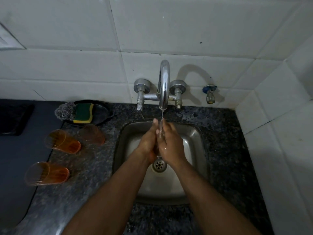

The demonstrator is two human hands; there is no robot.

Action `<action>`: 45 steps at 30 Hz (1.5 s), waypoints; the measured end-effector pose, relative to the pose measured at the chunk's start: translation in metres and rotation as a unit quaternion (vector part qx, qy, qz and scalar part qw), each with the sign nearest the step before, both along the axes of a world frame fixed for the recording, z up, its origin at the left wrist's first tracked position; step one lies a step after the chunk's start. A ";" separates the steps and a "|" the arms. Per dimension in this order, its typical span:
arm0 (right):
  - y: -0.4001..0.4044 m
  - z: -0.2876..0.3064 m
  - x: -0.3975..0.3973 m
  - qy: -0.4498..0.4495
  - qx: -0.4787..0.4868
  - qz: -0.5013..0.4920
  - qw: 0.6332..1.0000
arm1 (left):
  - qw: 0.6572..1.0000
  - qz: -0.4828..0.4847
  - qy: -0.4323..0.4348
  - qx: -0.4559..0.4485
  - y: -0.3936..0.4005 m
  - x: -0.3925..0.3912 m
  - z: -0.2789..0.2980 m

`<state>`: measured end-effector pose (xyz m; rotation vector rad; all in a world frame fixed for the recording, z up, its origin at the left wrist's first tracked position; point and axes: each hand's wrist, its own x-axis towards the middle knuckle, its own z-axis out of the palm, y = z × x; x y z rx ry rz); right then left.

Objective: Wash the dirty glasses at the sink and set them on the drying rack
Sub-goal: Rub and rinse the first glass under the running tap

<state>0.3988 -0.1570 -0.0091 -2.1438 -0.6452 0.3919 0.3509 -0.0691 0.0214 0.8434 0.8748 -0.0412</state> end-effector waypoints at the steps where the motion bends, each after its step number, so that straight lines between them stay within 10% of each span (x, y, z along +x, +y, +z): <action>1: 0.000 0.001 0.003 -0.006 0.014 -0.027 1.000 | 1.000 -0.007 -0.011 -0.009 -0.003 0.001 0.002; 9: 0.004 -0.008 0.000 0.220 0.123 -0.102 0.962 | 0.991 0.101 -0.039 -0.080 -0.003 -0.001 -0.011; 16: 0.006 -0.001 0.014 0.208 0.076 -0.116 0.968 | 0.999 -0.002 -0.003 0.051 -0.009 0.001 -0.006; 25: 0.000 0.000 0.015 0.179 0.106 -0.045 0.977 | 0.987 0.009 -0.069 -0.141 0.004 -0.009 -0.014; 30: 0.003 -0.002 0.027 0.133 0.074 -0.150 0.977 | 0.992 -0.018 -0.071 -0.101 0.000 -0.004 -0.010; 45: -0.003 0.007 0.005 0.215 0.180 -0.048 0.959 | 0.991 0.095 -0.053 -0.077 0.005 0.004 -0.009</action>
